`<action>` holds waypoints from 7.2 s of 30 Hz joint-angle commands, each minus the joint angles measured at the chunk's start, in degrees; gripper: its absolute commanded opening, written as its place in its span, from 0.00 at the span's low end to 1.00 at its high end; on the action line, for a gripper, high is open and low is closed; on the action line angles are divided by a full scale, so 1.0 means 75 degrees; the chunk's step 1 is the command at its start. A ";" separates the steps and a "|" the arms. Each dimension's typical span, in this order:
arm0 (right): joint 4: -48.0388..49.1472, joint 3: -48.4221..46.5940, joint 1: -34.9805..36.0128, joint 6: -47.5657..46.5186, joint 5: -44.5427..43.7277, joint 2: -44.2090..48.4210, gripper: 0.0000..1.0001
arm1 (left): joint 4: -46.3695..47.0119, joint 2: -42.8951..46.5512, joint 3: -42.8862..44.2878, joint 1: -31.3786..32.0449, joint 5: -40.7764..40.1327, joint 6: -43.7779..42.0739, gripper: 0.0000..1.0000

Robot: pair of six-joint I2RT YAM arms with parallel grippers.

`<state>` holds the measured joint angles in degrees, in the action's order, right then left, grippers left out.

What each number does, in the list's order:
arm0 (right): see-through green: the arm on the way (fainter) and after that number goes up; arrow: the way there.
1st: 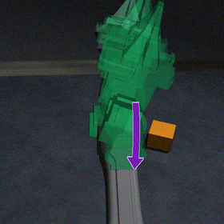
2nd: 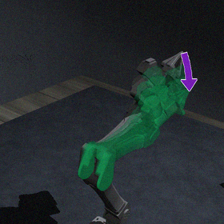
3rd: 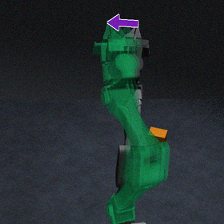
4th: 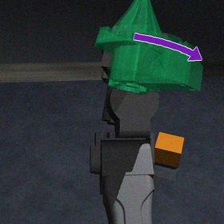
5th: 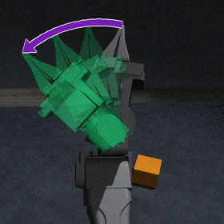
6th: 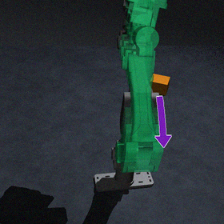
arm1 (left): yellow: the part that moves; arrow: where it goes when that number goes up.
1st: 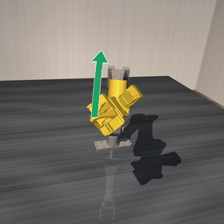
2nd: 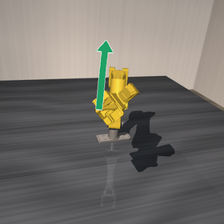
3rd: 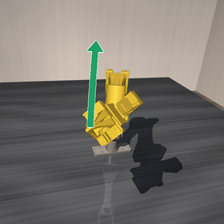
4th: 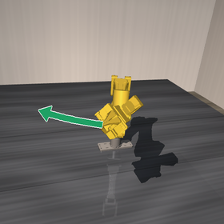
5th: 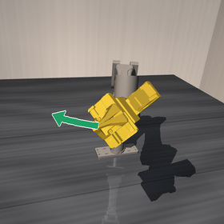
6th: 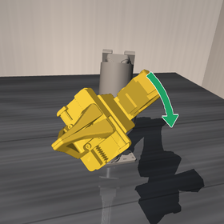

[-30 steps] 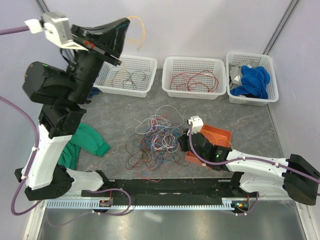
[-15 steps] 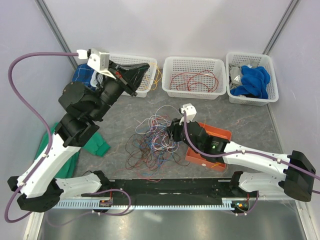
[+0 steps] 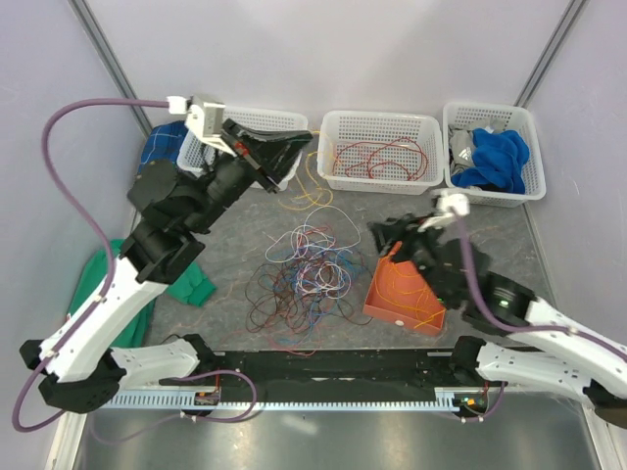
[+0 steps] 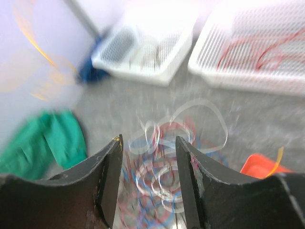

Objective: Untangle the cables

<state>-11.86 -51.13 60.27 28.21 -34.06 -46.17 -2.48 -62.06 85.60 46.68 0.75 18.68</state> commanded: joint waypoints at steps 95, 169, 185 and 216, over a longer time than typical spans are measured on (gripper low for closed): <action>-0.1817 0.1169 0.0003 0.0845 -0.1669 0.1891 0.55 | 0.0415 -0.0891 -0.5344 0.0784 -0.2585 0.4298 0.02; 0.0036 -0.3938 -0.0196 -0.1464 0.1379 -0.3371 0.00 | -0.0494 0.4325 -0.5212 0.0784 -0.4311 0.0780 1.00; -0.0973 -0.4924 -0.0185 -0.1089 0.1799 -0.3395 0.00 | 0.3202 0.3600 -0.7277 0.0808 -0.1073 -0.0088 1.00; -0.1173 -0.2265 -0.0196 -0.0831 0.0594 -0.0407 0.89 | -0.1380 0.1046 -0.0872 0.0480 -0.3346 -0.0567 0.02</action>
<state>-21.06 -71.92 58.70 21.45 -23.64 -53.12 -6.81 -51.57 69.25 50.59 -20.58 19.22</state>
